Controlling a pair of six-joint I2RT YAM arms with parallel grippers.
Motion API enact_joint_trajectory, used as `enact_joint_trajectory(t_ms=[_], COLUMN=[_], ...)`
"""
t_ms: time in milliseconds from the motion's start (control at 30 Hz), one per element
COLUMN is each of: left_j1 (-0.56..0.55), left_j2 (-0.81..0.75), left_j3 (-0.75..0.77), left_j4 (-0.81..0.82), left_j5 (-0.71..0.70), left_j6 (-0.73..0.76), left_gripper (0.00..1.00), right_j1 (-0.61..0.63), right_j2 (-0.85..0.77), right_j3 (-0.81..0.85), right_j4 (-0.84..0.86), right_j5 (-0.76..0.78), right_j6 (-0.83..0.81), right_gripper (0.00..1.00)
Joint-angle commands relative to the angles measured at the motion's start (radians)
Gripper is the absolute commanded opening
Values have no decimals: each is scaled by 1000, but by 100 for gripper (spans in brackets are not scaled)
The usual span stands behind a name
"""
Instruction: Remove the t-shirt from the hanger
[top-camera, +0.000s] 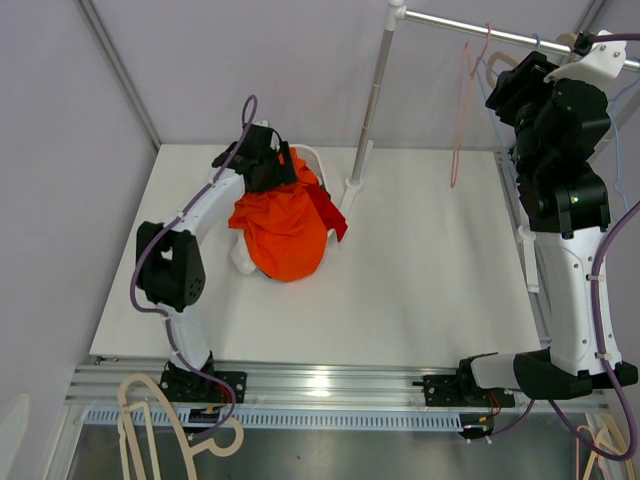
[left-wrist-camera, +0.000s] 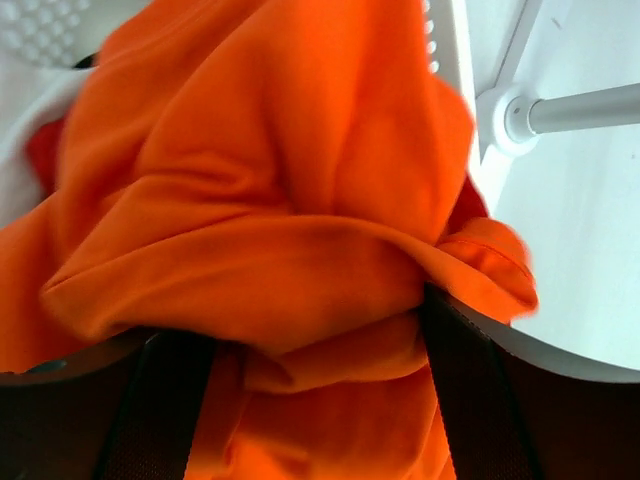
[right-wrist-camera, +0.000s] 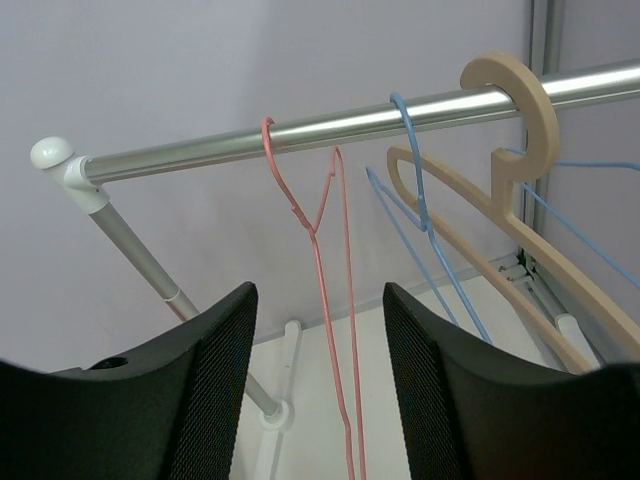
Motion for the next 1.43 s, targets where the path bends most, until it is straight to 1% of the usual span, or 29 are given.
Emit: enact_joint_trajectory(t_ms=[0, 133, 200, 333, 367, 400, 433, 500, 533, 567, 600, 633, 667, 700, 767, 800, 900, 933, 1000, 1033, 1067, 1167, 1200, 1300, 1400], left_j1=[14, 8, 2, -52, -61, -70, -84, -95, -112, -124, -141, -181, -199, -230, -242, -244, -245, -244, -244, -244, -244, -244, -244, -244, -244], left_j2=[-104, -185, -220, -346, -365, -381, -401, -467, -498, -565, -604, -640, -677, -749, -821, -889, -972, -1013, -1049, -1079, -1093, -1147, -1158, -1198, -1242], left_j3=[24, 12, -4, -26, -31, -27, -28, -51, -69, -159, -189, -220, -291, -315, -365, -394, -436, -450, -462, -499, -516, -615, -625, -671, -709], left_j4=[-138, -130, -91, -32, -20, -26, -31, -46, -32, -15, -5, 12, 20, 23, 14, 6, -11, -24, -52, -52, -51, -38, -41, -54, -57], left_j5=[-66, -62, -40, -47, -51, -68, -68, -71, -51, -47, -63, -118, -141, -163, -198, -198, -192, -186, -168, -151, -139, -94, -93, -91, -82], left_j6=[42, 53, 62, 104, 122, 124, 125, 96, 78, 67, 59, 58, 68, 76, 84, 84, 98, 98, 90, 85, 81, 66, 59, 43, 35], left_gripper=[84, 84, 83, 84, 85, 89, 91, 96, 96, 99, 99, 99, 99, 100, 99, 99, 99, 100, 100, 100, 99, 99, 99, 100, 100], right_j1=[1, 6, 10, 24, 32, 33, 38, 50, 58, 67, 84, 90, 96, 105, 134, 140, 156, 157, 159, 159, 160, 170, 174, 193, 199], right_j2=[3, 6, 7, 12, 13, 15, 15, 10, 9, -8, -23, -37, -54, -87, -128, -175, -255, -310, -367, -399, -404, -392, -395, -422, -444], right_j3=[-3, -3, -3, -4, -4, -4, -4, -6, -9, -33, -58, -82, -108, -154, -205, -255, -345, -418, -512, -582, -596, -606, -619, -716, -803], right_j4=[6, 6, 9, 10, 9, 7, 1, -11, -25, -28, -28, -25, -29, -34, -45, -51, -46, -34, 15, 62, 69, 18, 1, 14, 0], right_j5=[-14, -13, -13, -10, -7, -5, -5, -19, -30, -37, -45, -89, -102, -103, -116, -122, -171, -186, -234, -249, -261, -310, -324, -356, -354], right_j6=[13, 11, 11, 7, 7, 2, 2, -4, -18, -24, -27, -30, -30, -29, -32, -30, 7, 17, 49, 56, 63, 105, 114, 114, 131], right_gripper=[58, 58, 58, 58, 58, 58, 58, 59, 60, 66, 70, 76, 85, 89, 99, 99, 99, 100, 99, 99, 99, 99, 99, 100, 99])
